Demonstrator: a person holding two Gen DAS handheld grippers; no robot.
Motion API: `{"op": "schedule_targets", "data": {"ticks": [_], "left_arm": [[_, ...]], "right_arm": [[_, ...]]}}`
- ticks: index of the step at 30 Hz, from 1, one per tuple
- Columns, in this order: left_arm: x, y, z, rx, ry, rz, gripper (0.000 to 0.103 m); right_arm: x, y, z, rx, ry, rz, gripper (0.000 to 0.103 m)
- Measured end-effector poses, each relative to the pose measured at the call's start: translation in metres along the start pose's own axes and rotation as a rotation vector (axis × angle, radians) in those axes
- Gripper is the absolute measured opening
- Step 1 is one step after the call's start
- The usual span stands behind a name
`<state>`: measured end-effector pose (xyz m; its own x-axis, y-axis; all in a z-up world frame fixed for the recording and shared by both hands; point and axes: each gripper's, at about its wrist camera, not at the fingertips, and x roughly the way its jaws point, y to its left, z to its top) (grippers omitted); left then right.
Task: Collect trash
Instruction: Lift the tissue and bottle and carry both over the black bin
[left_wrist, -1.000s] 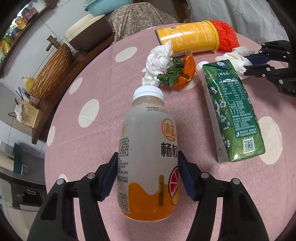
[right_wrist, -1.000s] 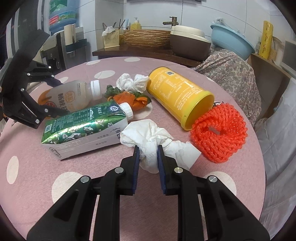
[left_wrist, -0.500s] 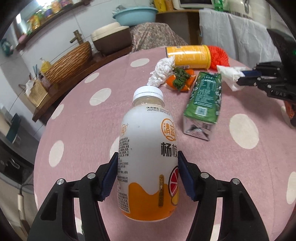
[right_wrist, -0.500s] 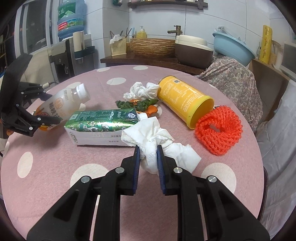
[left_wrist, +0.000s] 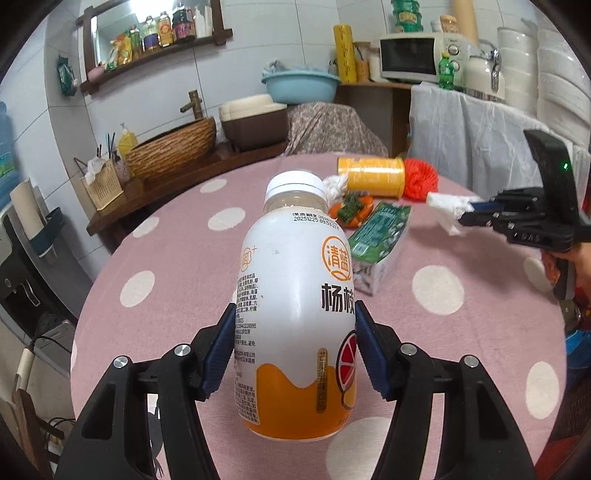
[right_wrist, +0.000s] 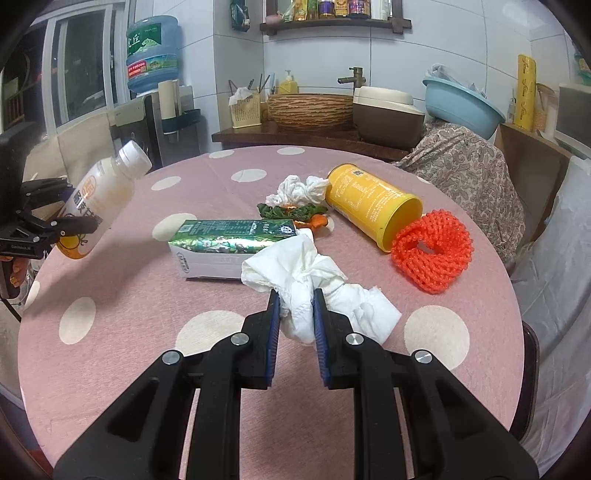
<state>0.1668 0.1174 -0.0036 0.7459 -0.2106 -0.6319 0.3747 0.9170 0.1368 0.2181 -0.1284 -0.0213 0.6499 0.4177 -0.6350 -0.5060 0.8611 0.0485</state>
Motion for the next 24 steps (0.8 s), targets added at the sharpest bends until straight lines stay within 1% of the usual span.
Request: {"op": "schedule_targets", "data": {"ticks": [4, 8, 18, 24], "left_arm": [[-0.01, -0.013, 0.011, -0.008, -0.052, -0.029, 0.061], [-0.01, -0.031, 0.024, -0.008, -0.091, -0.074, 0.061], [0.007, -0.087, 0.06, 0.03, -0.143, -0.187, 0.061], [0.016, -0.121, 0.082, 0.048, -0.167, -0.25, 0.061]], "right_arm": [[-0.009, 0.0, -0.003, 0.005, -0.021, 0.011, 0.018], [-0.018, -0.002, -0.007, 0.014, -0.037, 0.019, 0.018], [-0.047, -0.013, -0.021, 0.041, -0.085, 0.024, 0.018], [-0.071, -0.031, -0.029, 0.067, -0.124, 0.0, 0.018]]}}
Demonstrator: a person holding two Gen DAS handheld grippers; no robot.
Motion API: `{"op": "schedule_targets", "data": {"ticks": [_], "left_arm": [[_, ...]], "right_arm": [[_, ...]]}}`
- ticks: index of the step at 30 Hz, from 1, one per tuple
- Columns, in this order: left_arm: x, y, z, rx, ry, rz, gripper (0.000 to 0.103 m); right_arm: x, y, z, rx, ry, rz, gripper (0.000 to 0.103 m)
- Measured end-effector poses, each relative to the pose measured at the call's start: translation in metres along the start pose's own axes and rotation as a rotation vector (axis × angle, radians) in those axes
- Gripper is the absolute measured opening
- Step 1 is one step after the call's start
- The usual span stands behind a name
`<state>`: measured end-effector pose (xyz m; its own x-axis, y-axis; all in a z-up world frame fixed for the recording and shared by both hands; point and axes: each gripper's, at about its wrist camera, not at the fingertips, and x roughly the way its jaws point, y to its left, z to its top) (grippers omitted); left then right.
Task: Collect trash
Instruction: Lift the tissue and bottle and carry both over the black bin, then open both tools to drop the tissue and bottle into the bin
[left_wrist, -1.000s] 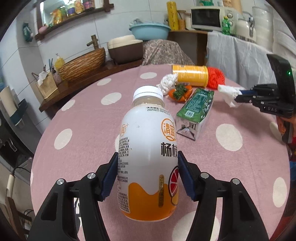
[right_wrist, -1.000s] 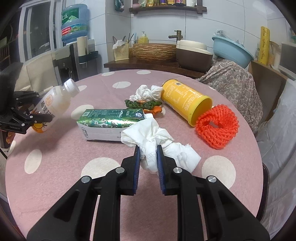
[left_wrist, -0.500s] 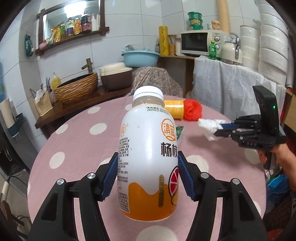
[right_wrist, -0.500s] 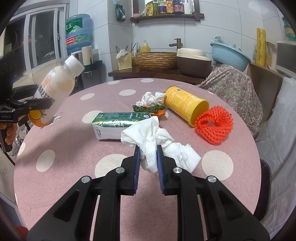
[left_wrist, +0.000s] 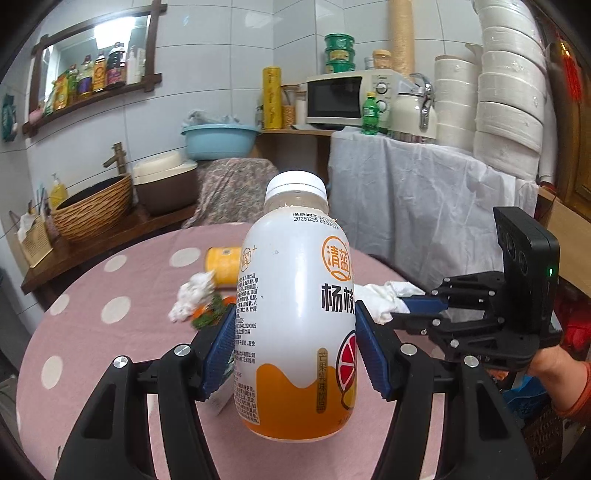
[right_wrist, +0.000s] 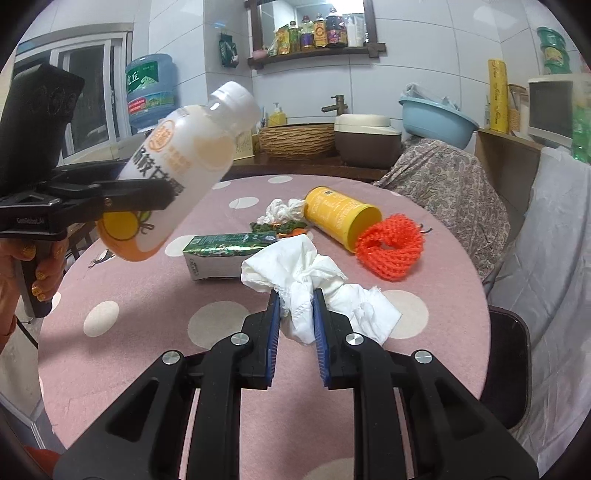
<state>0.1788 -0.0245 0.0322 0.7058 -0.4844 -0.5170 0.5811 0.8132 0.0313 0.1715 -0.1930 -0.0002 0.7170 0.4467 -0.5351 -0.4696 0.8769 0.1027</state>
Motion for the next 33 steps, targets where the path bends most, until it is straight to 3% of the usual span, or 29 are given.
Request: {"op": "schedule_targets", "data": {"ticks": [9, 16, 22, 27, 32, 33], "left_arm": [[0.046, -0.046, 0.038, 0.055, -0.003, -0.096, 0.061], [0.099, -0.092, 0.058, 0.096, 0.036, -0.171, 0.061], [0.148, -0.125, 0.068, 0.105, 0.083, -0.217, 0.061], [0.183, -0.143, 0.078, 0.096, 0.125, -0.238, 0.061], [0.219, -0.158, 0.081, 0.089, 0.179, -0.24, 0.061], [0.223, -0.16, 0.081, 0.092, 0.184, -0.236, 0.061]], "right_arm": [[-0.037, -0.053, -0.007, 0.061, -0.045, -0.098, 0.018], [-0.049, -0.142, -0.028, 0.187, -0.028, -0.244, 0.018], [-0.025, -0.229, -0.067, 0.355, 0.067, -0.321, 0.018], [0.01, -0.279, -0.099, 0.461, 0.137, -0.328, 0.018], [0.05, -0.301, -0.12, 0.526, 0.197, -0.343, 0.02], [0.055, -0.305, -0.124, 0.538, 0.193, -0.349, 0.026]]}}
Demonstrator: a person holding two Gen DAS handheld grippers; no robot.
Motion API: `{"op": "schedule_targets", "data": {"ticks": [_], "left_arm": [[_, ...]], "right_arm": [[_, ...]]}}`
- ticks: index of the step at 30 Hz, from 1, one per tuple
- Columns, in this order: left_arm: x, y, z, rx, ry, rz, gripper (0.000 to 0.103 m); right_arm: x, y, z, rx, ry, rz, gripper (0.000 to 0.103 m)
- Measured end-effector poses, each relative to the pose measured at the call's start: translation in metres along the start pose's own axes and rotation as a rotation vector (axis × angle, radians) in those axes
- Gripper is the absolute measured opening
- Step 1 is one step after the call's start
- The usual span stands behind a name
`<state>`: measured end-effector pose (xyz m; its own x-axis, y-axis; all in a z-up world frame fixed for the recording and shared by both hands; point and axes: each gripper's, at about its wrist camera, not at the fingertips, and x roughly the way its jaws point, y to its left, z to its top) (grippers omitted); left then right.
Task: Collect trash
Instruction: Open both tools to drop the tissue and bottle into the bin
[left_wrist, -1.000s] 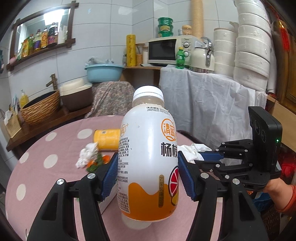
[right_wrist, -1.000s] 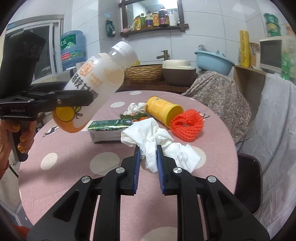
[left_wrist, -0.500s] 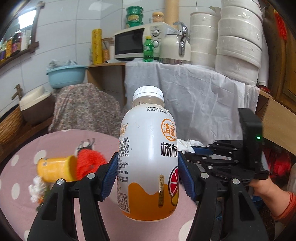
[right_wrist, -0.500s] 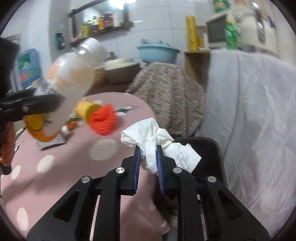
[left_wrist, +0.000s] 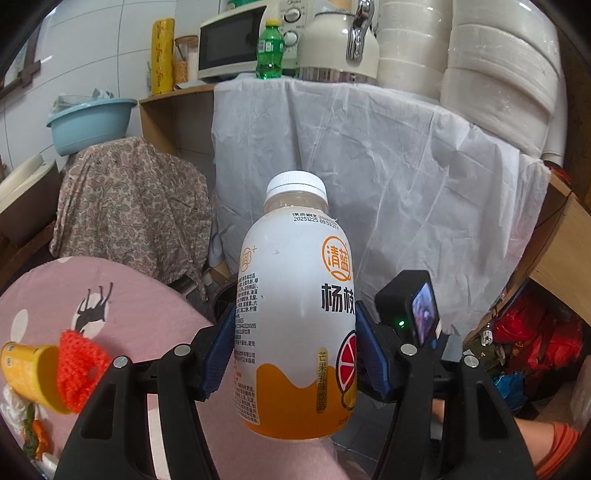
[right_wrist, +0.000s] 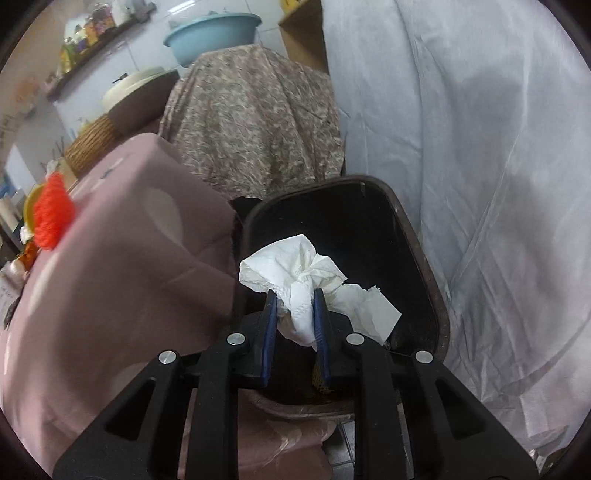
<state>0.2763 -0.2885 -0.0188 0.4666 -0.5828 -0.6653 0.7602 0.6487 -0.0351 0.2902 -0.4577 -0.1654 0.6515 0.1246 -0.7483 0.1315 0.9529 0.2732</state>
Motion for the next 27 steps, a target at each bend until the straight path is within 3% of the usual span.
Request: {"op": "schedule_targets", "data": {"ticks": [3, 10, 19, 23, 27], "left_arm": [[0.02, -0.003, 0.005, 0.009, 0.028, 0.008, 0.061], [0.066, -0.006, 0.013, -0.008, 0.096, -0.003, 0.061], [0.134, -0.007, 0.026, -0.066, 0.197, 0.051, 0.061], [0.162, -0.01, 0.027, -0.085, 0.266, 0.072, 0.061], [0.195, -0.007, 0.02, -0.145, 0.391, 0.114, 0.061]], "right_arm": [[0.018, -0.009, -0.005, 0.04, 0.002, -0.03, 0.049], [0.011, -0.01, -0.024, 0.026, -0.045, -0.036, 0.056], [-0.029, -0.02, -0.055, 0.041, -0.104, -0.086, 0.069], [-0.046, -0.025, -0.07, 0.075, -0.122, -0.085, 0.069], [-0.062, -0.03, -0.08, 0.089, -0.151, -0.112, 0.07]]}}
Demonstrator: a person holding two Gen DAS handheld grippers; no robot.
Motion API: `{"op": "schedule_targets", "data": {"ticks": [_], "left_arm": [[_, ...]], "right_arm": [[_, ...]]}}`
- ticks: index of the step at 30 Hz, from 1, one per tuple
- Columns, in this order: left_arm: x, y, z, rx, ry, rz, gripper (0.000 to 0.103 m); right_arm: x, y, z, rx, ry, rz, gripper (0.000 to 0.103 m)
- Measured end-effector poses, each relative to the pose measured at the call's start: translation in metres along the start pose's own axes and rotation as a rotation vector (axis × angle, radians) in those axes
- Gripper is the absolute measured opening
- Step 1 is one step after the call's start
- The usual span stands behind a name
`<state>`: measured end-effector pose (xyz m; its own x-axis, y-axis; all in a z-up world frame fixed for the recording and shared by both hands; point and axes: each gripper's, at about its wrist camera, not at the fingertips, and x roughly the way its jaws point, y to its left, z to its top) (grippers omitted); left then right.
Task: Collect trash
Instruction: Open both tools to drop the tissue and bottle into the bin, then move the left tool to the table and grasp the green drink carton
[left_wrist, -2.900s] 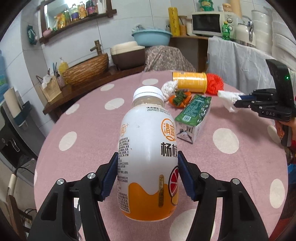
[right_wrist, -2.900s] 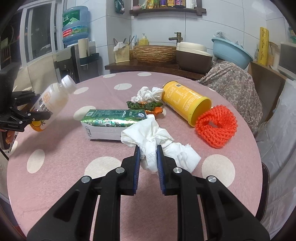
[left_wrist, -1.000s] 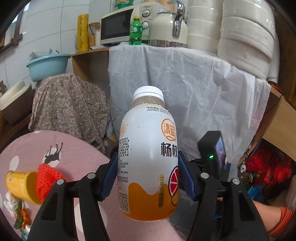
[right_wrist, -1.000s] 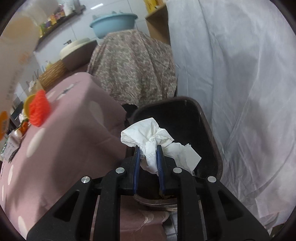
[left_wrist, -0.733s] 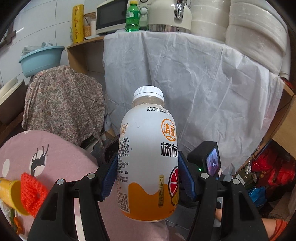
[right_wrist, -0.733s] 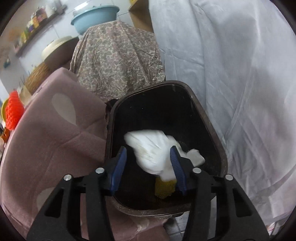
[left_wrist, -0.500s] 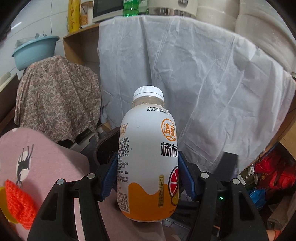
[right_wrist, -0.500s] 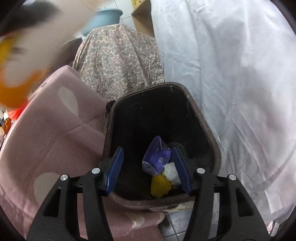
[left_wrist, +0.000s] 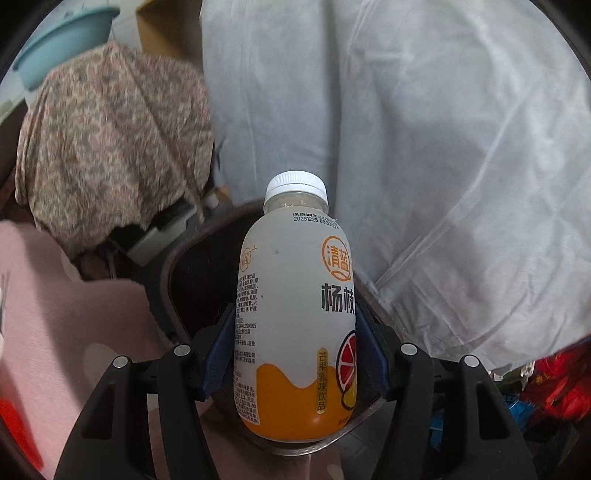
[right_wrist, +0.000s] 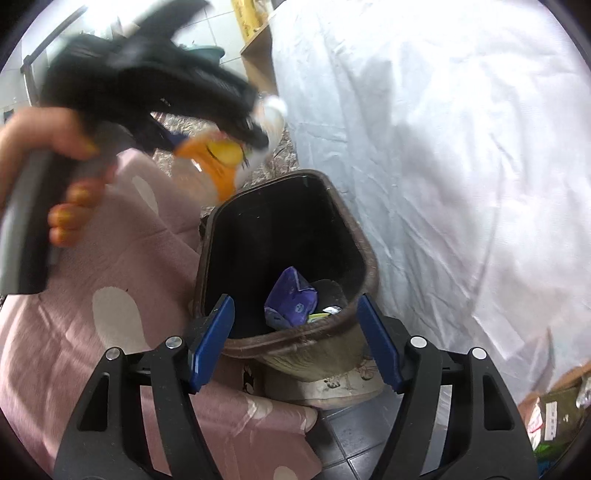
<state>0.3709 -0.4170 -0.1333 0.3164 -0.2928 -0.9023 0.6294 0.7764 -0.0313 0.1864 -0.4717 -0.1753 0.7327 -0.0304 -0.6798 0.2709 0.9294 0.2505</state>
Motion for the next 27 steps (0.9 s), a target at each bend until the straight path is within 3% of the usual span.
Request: {"op": "schedule_targets", "data": {"ticks": [5, 10, 13, 16, 21, 27], "left_arm": [[0.032, -0.005, -0.004, -0.032, 0.107, 0.04, 0.061], [0.05, -0.006, -0.009, -0.039, 0.155, 0.129, 0.062], [0.05, -0.004, -0.009, -0.047, 0.158, 0.173, 0.077], [0.043, -0.005, -0.005, -0.048, 0.124, 0.174, 0.082], [0.017, -0.014, -0.007, -0.05, 0.055, 0.114, 0.083], [-0.046, -0.021, -0.028, 0.045, -0.118, 0.086, 0.089]], "right_arm": [[-0.016, -0.007, -0.003, 0.015, -0.028, -0.03, 0.07], [-0.026, -0.014, -0.003, 0.017, -0.047, -0.061, 0.072], [-0.032, -0.021, -0.003, 0.036, -0.058, -0.062, 0.073], [-0.039, -0.023, -0.002, 0.042, -0.07, -0.071, 0.073], [-0.052, -0.023, 0.001, 0.044, -0.086, -0.084, 0.074], [-0.069, -0.016, 0.004, 0.024, -0.103, -0.095, 0.081]]}}
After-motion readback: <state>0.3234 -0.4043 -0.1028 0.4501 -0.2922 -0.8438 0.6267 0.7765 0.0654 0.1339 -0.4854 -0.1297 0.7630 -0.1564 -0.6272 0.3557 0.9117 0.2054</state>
